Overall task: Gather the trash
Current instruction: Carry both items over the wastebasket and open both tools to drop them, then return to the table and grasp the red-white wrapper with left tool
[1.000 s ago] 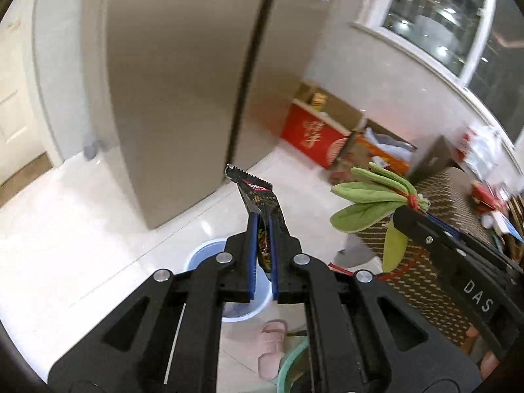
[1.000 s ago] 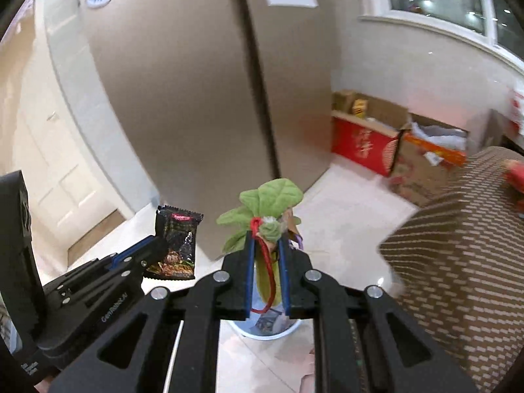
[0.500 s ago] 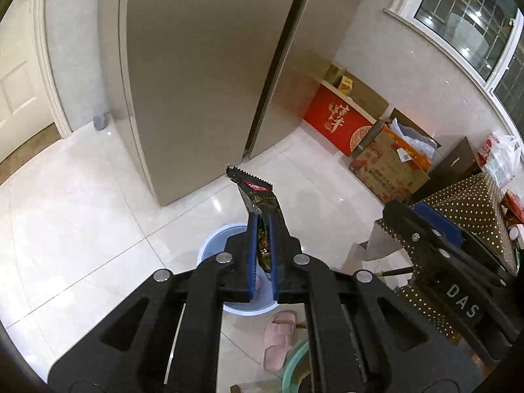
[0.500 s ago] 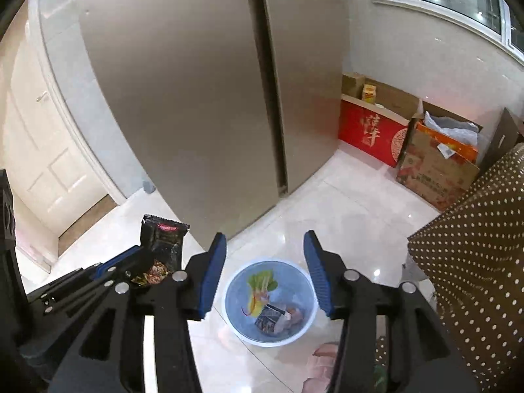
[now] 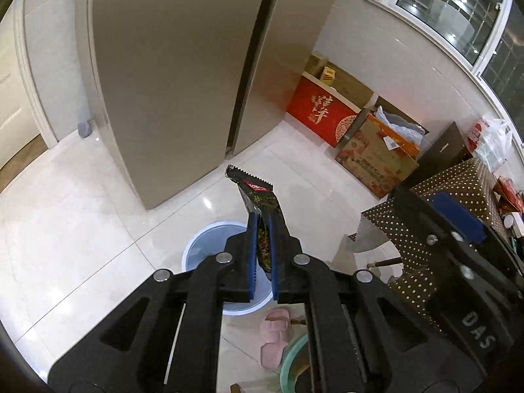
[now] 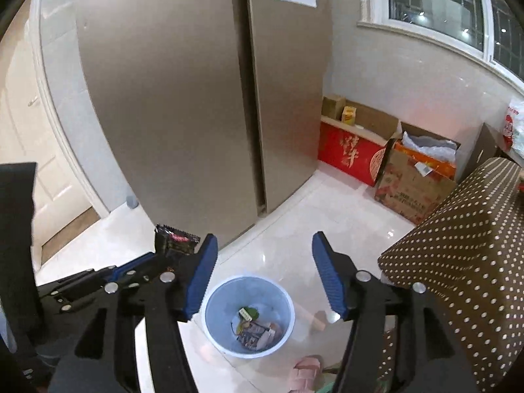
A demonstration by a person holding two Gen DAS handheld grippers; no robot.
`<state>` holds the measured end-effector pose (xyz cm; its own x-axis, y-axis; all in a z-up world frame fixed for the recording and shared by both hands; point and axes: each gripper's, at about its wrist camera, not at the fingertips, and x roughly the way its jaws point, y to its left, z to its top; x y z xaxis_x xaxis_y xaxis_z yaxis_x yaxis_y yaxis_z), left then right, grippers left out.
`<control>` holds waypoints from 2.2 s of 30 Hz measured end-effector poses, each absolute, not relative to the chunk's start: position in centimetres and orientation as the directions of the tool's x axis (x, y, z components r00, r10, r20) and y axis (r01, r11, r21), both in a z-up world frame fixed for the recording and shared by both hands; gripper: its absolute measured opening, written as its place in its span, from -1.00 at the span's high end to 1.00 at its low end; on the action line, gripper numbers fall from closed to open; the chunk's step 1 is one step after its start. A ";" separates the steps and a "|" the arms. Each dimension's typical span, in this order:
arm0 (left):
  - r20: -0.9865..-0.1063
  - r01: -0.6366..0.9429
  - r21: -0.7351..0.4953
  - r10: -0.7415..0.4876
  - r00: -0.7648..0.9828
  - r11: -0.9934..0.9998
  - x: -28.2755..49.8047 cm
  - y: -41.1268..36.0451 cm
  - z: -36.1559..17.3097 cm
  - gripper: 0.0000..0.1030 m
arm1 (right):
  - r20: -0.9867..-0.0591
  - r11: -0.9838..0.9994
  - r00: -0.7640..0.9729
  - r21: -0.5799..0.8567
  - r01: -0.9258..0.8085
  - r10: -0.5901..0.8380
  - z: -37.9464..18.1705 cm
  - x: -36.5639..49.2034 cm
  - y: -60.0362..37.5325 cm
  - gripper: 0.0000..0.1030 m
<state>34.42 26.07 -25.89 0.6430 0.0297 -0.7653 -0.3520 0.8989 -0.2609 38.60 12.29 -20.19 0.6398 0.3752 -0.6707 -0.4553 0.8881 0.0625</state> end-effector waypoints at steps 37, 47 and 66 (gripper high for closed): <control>-0.637 -0.143 -0.170 0.002 0.771 0.975 32.0 9.9 -15.3 -0.33 | -0.537 0.977 0.817 0.096 -0.191 0.212 -11.7 33.3 -6.5 -0.24; -0.659 0.142 -0.124 -0.189 0.728 0.982 31.9 -4.4 -15.3 -0.43 | -0.547 0.997 0.837 0.060 0.037 0.002 -11.9 30.2 -20.4 -0.32; -0.751 0.400 0.092 -0.201 0.629 0.912 36.8 -17.4 -19.1 -0.43 | -0.645 0.984 0.760 0.071 0.166 -0.081 -15.0 30.3 -30.7 -0.34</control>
